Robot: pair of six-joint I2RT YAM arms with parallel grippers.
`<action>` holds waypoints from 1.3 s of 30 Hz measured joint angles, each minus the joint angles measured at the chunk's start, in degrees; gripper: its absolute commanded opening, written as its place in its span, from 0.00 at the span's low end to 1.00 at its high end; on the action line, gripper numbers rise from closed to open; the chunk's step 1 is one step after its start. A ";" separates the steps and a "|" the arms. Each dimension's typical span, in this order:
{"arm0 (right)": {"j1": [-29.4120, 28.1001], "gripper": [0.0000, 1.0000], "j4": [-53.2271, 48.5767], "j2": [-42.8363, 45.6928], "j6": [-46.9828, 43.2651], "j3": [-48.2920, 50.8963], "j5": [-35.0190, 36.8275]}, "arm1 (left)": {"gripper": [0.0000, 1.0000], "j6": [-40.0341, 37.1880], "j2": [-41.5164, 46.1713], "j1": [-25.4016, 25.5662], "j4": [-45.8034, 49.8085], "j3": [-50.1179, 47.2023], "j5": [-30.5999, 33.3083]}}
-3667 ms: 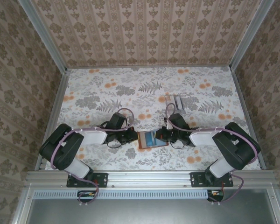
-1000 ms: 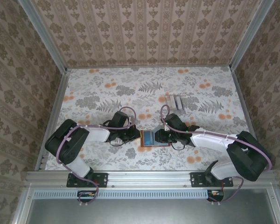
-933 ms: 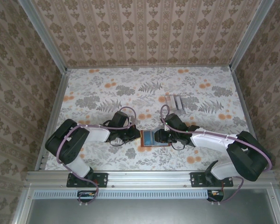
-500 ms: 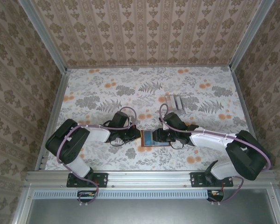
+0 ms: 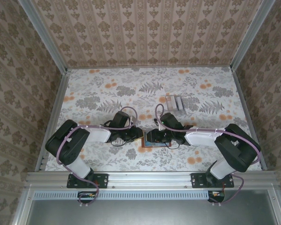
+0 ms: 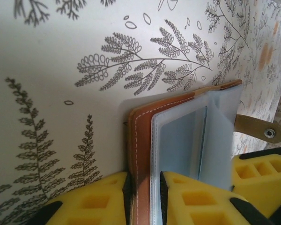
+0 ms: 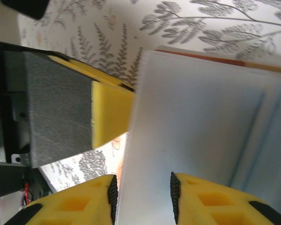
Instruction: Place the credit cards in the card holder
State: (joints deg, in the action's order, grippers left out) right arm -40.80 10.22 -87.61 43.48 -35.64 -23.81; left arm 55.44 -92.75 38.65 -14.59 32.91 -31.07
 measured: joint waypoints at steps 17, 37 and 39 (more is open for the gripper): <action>8.74 0.54 -13.42 11.98 -8.74 -10.43 9.84 | 0.49 -0.02 0.24 -0.07 -0.02 0.87 -1.64; 18.08 0.70 -26.51 -5.03 -23.76 -27.61 34.14 | 0.54 -3.65 4.98 -0.04 6.67 0.55 5.60; 18.08 0.70 -27.56 -8.57 -23.93 -29.53 35.80 | 0.54 -4.24 4.98 0.28 7.30 0.85 6.01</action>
State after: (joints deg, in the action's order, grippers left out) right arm -22.72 -17.34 -96.18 19.55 -65.17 11.99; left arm 51.20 -87.77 38.94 -7.29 33.76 -25.06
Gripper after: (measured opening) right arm 0.699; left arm 0.539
